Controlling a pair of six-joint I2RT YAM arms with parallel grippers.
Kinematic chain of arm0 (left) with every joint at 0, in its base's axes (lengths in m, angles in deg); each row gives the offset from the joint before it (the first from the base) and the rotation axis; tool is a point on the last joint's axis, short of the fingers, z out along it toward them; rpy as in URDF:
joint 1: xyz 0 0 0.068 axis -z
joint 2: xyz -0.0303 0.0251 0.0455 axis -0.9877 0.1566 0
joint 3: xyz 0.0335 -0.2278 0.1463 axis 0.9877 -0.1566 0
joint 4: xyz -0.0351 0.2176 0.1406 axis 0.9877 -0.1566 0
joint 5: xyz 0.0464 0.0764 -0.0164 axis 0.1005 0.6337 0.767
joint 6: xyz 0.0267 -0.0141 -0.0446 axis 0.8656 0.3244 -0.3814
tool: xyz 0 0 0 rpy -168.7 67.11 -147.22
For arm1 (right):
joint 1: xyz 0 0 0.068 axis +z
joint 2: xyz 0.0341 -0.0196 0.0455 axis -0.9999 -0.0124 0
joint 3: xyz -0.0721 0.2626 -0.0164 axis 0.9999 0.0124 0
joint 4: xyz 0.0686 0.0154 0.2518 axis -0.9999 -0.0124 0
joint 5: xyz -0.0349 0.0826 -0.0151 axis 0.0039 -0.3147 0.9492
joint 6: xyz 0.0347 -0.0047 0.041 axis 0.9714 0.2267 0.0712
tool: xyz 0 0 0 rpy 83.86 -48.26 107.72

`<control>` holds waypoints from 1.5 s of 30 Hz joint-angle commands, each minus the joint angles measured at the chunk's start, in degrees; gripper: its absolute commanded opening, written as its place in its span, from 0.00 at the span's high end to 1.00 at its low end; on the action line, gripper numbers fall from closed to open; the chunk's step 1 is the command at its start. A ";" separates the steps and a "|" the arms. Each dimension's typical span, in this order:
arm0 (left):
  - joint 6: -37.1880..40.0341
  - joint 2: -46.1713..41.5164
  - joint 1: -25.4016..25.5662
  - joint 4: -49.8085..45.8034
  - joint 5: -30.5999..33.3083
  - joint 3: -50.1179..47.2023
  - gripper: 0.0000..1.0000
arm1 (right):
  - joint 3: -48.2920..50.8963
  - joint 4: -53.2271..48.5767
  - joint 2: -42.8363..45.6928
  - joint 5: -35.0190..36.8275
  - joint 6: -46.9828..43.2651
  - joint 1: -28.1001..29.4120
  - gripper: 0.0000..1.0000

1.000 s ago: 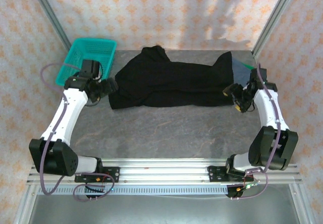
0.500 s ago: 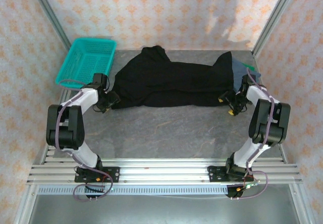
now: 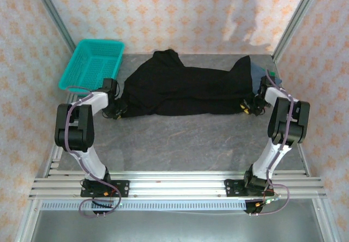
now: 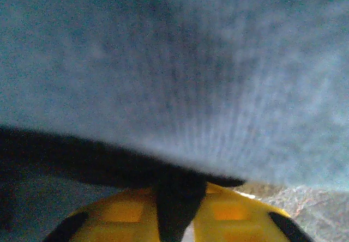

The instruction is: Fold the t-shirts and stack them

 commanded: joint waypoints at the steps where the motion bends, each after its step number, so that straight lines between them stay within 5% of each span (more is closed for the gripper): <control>1: 1.60 4.04 0.50 4.86 3.11 4.26 0.91 | -0.91 -0.53 -0.33 2.42 0.35 -0.10 0.93; 4: 4.64 3.69 0.49 0.44 7.13 4.49 1.00 | 0.03 -2.74 1.83 3.69 -0.46 -0.11 0.97; 15: 7.50 -11.15 -0.11 -8.59 16.81 -10.45 1.00 | 9.29 -14.14 14.09 11.65 -3.53 -0.12 1.00; 27: 0.55 -30.12 1.15 -18.04 13.67 -26.42 1.00 | 22.82 -22.73 29.10 12.39 1.69 -0.14 0.98; 30: -2.67 -31.00 1.63 -19.42 13.19 -26.10 0.99 | 23.41 -23.20 29.33 13.05 2.61 -0.17 0.87; 33: -3.65 -30.50 2.34 -21.25 13.59 -23.90 0.61 | 21.76 -24.09 28.60 12.23 2.04 -0.11 0.52; 36: -5.31 -34.23 6.56 -27.33 16.85 -17.40 0.39 | 18.44 -25.93 31.68 9.51 0.29 -0.02 0.38; 41: -9.50 -36.92 16.84 -35.04 19.61 -4.02 0.28 | 12.33 -27.45 38.75 -1.30 -4.74 0.49 0.15; 45: -14.12 -33.74 22.92 -30.40 10.64 -3.14 0.27 | 8.47 -29.08 36.84 -4.60 -9.04 4.83 0.10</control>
